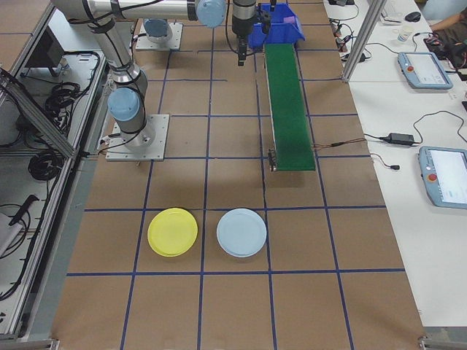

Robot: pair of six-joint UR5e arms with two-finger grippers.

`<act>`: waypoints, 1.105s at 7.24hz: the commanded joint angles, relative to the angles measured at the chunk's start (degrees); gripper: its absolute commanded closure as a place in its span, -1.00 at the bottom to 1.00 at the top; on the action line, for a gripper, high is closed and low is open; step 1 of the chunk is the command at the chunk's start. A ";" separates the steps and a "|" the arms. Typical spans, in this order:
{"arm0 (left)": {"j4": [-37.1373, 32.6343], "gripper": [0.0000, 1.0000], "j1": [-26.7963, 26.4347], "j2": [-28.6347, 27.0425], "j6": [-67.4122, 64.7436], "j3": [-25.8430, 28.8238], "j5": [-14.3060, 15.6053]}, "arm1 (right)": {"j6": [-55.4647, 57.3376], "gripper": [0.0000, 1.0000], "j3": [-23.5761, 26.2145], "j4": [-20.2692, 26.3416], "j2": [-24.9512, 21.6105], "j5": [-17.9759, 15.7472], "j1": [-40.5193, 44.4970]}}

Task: Move block left to right into plate

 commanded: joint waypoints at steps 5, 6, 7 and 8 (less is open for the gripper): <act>3.26 -0.18 0.03 -4.02 1.06 -6.45 -0.83 | -0.01 -1.00 0.09 -0.08 0.00 0.03 0.09; 3.35 0.03 0.03 -3.94 1.06 -6.28 -0.83 | -0.01 -1.00 0.09 -0.08 0.00 0.12 0.09; 3.70 0.13 0.03 -3.33 0.45 -5.93 -0.83 | -0.01 -1.00 0.09 -0.08 0.00 0.12 0.09; 4.14 0.16 0.03 -2.98 0.18 -3.84 -0.65 | -0.01 -1.00 0.09 -0.08 0.00 0.12 0.09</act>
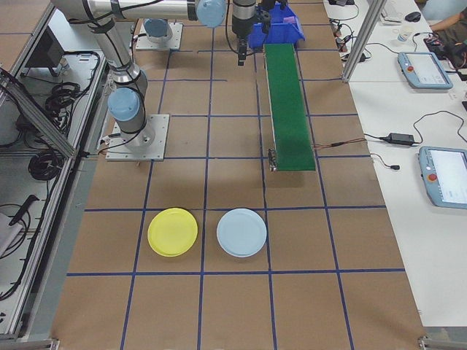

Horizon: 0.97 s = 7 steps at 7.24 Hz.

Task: Move block left to right into plate

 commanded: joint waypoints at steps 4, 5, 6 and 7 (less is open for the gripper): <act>-8.33 0.15 -8.65 5.98 -6.14 13.72 4.14 | 0.00 -1.00 0.00 -0.26 0.00 0.01 0.00; -7.46 0.15 -12.61 5.47 -11.49 14.43 4.18 | 0.00 -1.00 0.00 -0.26 0.00 0.01 0.00; -6.32 0.15 -16.22 4.07 -13.20 14.53 4.35 | 0.08 -1.00 0.00 -0.26 0.00 0.01 0.00; -4.40 0.15 -19.48 1.80 -14.26 14.96 4.35 | 0.00 -1.00 0.00 -0.26 0.00 0.01 0.00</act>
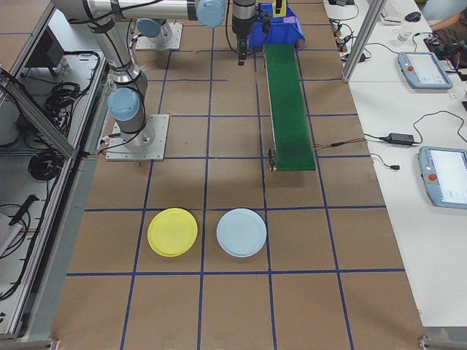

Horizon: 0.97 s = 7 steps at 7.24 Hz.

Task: Move block left to right into plate

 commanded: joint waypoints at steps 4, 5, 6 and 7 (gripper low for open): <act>5.98 0.02 -6.25 -8.75 -4.34 -0.57 0.11 | -0.12 -1.00 0.00 -0.01 0.00 -0.09 -0.17; 6.06 0.02 -6.25 -8.75 -4.43 -0.67 0.11 | -0.21 -1.00 0.00 -0.01 0.00 -0.09 -0.17; 6.06 -0.39 -6.25 -8.75 -5.30 -0.75 0.02 | -0.21 -1.00 0.00 -0.01 0.00 -0.09 -0.17; 6.06 -0.99 -6.25 -8.75 -5.83 -0.75 -0.16 | -0.29 -1.00 0.00 -0.01 0.00 -0.09 -0.17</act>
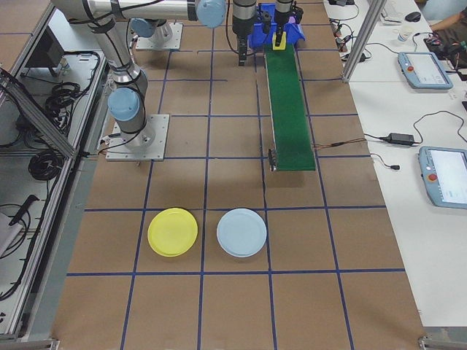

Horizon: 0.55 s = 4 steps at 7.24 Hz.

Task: Move block left to right into plate

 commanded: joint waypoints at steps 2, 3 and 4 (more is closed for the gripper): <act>0.20 -1.00 -0.11 1.00 -1.76 0.62 -0.60 | -0.61 -1.00 -0.52 -0.17 0.09 -0.71 -0.27; 0.11 -1.00 -0.29 4.40 -3.08 0.89 -2.35 | -3.57 -1.00 -1.40 -0.35 0.00 -0.45 -1.05; -0.32 -1.00 -0.29 7.13 -3.26 0.89 -4.80 | -9.25 -1.00 -2.36 -0.79 0.09 0.34 -3.32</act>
